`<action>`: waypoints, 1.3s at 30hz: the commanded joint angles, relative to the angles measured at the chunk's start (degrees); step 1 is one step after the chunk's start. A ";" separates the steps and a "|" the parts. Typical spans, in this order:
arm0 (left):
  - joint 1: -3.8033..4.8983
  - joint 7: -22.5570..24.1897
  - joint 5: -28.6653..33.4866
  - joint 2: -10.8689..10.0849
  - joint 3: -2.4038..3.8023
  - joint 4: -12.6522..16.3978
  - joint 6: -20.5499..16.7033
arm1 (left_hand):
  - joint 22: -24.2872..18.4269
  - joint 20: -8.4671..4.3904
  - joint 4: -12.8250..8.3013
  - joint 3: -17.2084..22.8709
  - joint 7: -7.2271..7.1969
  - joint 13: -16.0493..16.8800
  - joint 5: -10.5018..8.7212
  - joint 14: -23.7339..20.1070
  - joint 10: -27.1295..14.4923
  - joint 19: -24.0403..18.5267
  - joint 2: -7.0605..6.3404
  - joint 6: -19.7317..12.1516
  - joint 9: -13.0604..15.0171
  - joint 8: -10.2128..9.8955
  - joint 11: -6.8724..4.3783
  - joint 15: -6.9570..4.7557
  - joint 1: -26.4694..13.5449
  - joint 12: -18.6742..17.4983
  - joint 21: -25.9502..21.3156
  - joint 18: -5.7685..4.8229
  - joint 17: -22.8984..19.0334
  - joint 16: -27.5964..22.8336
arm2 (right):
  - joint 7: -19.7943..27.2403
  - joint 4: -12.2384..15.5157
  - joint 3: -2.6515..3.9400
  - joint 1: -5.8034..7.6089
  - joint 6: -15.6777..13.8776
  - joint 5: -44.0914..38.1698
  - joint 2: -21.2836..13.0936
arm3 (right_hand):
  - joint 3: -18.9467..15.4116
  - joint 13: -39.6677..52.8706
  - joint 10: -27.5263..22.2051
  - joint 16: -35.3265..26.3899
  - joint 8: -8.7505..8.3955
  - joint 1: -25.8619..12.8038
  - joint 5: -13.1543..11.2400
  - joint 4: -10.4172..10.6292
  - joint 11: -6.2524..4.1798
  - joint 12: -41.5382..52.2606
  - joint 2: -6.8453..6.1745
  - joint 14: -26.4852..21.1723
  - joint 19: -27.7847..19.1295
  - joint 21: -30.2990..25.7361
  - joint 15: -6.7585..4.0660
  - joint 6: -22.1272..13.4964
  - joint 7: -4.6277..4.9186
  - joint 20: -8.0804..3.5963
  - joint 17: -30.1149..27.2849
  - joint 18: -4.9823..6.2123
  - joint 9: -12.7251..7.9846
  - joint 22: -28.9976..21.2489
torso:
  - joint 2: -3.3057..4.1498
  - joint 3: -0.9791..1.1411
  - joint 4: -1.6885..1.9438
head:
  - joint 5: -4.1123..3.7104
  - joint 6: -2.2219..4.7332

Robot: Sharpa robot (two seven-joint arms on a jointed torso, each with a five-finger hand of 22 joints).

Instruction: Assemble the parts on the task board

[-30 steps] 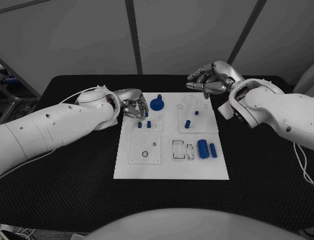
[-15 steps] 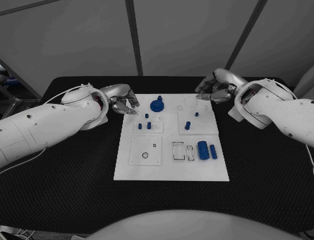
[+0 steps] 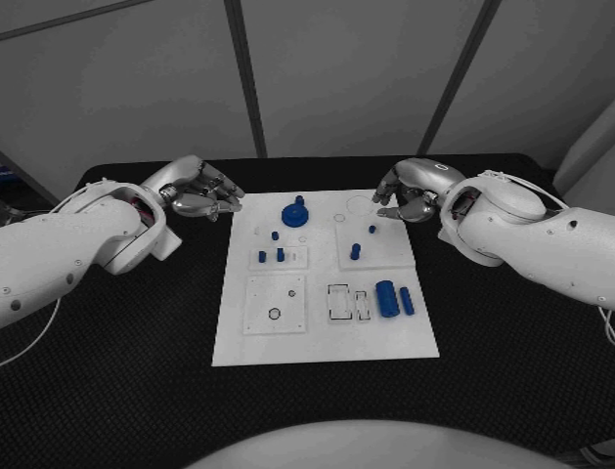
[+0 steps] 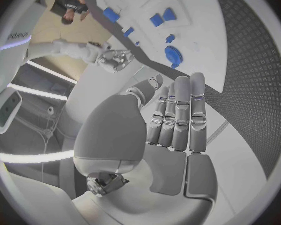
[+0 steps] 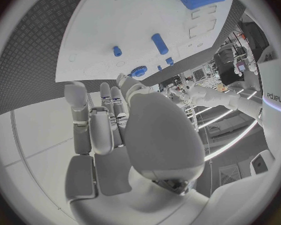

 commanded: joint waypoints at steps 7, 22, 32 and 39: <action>-0.39 9.12 31.92 -2.97 0.09 4.07 -3.45 | -1.41 0.20 0.50 -1.39 -0.18 0.05 -0.23 -1.66 0.84 -1.42 0.07 0.55 -0.07 -0.02 -0.11 -0.03 -1.03 0.69 -2.25 -0.90 -1.20 -1.78 | -3.80 0.28 -1.29 -1.12 2.42 -9.28 0.50 | 0.67 -1.14 -0.93 0.11 -1.18 -0.87 -0.61 -0.06 0.70 -1.28 -1.45 2.40 0.05 0.27 0.50 -0.48 0.43 0.18 -0.12 -0.57 -0.12 0.00 | 0.03 -0.02 -0.06 | -0.29 0.25; -0.86 11.06 36.40 -3.73 0.09 6.02 -2.71 | -2.23 0.35 0.69 -2.11 0.09 -0.01 -0.24 -2.19 0.58 -1.66 0.52 0.38 -0.12 -0.22 0.08 0.13 -1.00 0.87 -3.41 -0.93 -1.84 -2.49 | -3.28 -0.75 -1.65 -2.28 2.85 -9.83 2.95 | 3.08 -2.29 0.12 0.57 -1.83 -0.25 1.25 -1.16 0.80 -1.83 -1.13 2.50 0.31 0.86 0.59 0.48 0.71 0.31 0.36 -0.63 0.05 0.74 | 0.02 -0.04 -0.03 | -0.05 0.28; -0.91 10.79 36.52 -3.51 0.09 5.86 -2.49 | -2.40 0.35 0.62 -2.13 0.14 -0.02 -0.20 -2.27 0.52 -1.65 0.79 0.38 -0.11 -0.23 0.09 0.14 -0.73 0.93 -3.64 -0.91 -1.98 -2.64 | -3.22 -1.72 -1.66 -2.33 3.38 -9.72 3.77 | 5.40 -3.02 0.85 0.73 -2.19 0.46 1.00 -2.35 0.81 -2.22 -0.56 2.50 0.34 1.24 0.51 1.20 0.79 0.26 0.47 -0.65 0.12 1.11 | -0.02 -0.01 0.02 | -0.08 0.08; -0.93 10.07 36.53 -3.44 0.09 5.63 -2.31 | -2.61 0.31 0.14 -2.02 0.21 -0.05 -0.16 -2.34 0.40 -1.54 1.15 0.34 -0.11 -0.27 0.11 0.10 0.20 1.01 -3.91 -0.88 -2.24 -2.85 | -3.39 -1.71 -1.66 -2.34 4.35 -9.70 3.89 | 10.23 -3.74 2.89 1.07 -2.19 2.04 1.00 -5.65 0.51 -2.48 0.23 2.55 0.47 2.53 0.17 3.24 0.61 -0.12 0.81 -0.78 0.34 2.48 | -0.03 0.03 -0.12 | -0.10 -0.11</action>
